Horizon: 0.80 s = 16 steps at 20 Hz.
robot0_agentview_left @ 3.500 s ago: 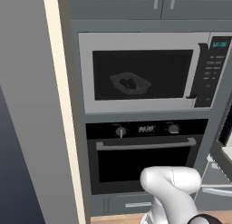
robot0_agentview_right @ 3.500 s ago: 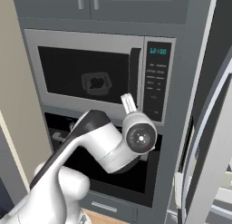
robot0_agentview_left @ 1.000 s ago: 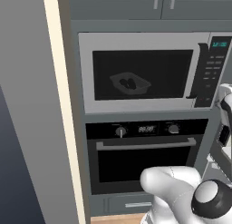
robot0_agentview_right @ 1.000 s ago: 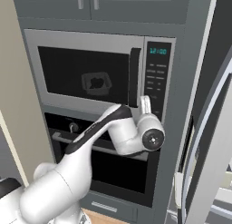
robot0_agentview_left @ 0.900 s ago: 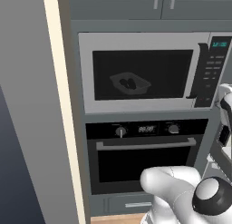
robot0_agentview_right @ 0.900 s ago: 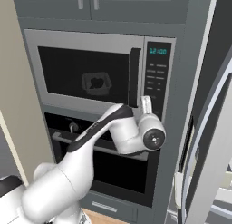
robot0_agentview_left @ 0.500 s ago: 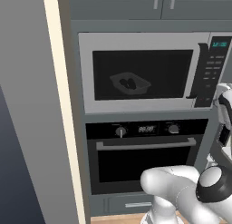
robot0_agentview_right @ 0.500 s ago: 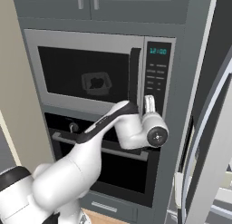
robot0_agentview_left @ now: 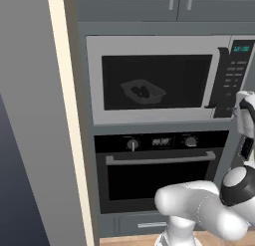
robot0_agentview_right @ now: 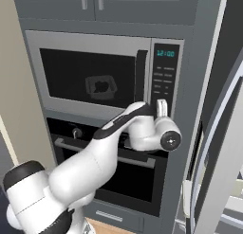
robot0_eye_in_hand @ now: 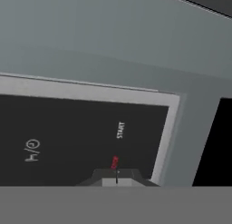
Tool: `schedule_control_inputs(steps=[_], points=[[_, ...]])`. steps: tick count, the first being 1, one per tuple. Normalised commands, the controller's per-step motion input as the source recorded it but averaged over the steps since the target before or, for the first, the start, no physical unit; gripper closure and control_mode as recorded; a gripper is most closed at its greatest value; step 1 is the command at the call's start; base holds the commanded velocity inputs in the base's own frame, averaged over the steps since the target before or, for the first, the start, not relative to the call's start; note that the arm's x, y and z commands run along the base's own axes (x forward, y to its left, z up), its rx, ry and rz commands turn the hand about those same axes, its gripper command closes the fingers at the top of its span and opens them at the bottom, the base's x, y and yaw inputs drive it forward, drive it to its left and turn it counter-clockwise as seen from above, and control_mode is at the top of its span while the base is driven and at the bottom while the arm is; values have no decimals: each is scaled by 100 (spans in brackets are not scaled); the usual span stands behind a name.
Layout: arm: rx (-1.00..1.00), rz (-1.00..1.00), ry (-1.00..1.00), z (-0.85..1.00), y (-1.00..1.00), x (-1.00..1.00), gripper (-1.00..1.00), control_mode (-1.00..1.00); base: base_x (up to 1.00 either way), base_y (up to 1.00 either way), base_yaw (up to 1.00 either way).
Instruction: Place the tupperware containing the chicken drumstick and sweet potato meal in the microwave. Close the microwave door and press the start button to reheat the meal.
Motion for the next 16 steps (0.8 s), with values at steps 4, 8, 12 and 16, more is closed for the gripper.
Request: schedule_control_inputs(steps=[4,8,12,16], points=[[2,0,0,-14,-12,24,100,-100,0,0,0],[3,0,0,-14,-13,26,100,-100,0,0,0],[3,0,0,-14,-12,30,100,-100,0,0,0],[3,0,0,-16,-10,34,100,-100,0,0,0]])
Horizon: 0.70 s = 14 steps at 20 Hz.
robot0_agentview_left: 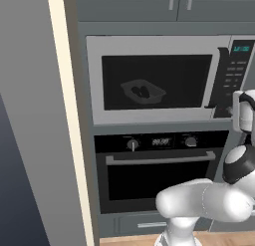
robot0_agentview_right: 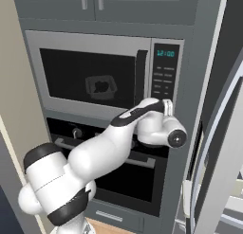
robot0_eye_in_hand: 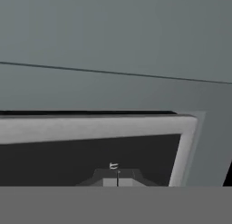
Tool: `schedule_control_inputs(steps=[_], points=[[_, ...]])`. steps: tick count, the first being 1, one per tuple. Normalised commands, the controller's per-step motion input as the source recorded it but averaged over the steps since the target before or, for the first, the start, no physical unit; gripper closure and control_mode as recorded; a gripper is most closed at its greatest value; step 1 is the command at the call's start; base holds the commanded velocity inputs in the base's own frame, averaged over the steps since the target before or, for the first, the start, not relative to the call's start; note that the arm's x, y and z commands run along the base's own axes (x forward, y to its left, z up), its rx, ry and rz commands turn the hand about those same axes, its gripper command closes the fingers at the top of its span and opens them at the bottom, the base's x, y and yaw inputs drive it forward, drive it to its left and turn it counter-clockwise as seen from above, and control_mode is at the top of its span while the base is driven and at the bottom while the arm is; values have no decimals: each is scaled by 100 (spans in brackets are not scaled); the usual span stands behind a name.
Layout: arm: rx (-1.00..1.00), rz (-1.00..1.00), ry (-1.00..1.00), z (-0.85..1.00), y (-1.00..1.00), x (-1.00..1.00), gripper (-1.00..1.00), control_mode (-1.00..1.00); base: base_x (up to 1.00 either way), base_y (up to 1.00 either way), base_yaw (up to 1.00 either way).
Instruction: Place the tupperware containing the chicken drumstick and sweet potato meal in the microwave. Close the microwave door and press the start button to reheat the meal.
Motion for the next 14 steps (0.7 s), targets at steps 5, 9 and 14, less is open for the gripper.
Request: schedule_control_inputs(steps=[5,9,14], points=[[2,-1,-1,-20,-5,37,100,-100,0,0,0],[0,-13,-4,-22,1,49,100,-100,0,0,0],[0,-25,-1,-10,6,65,100,-100,0,0,0]])
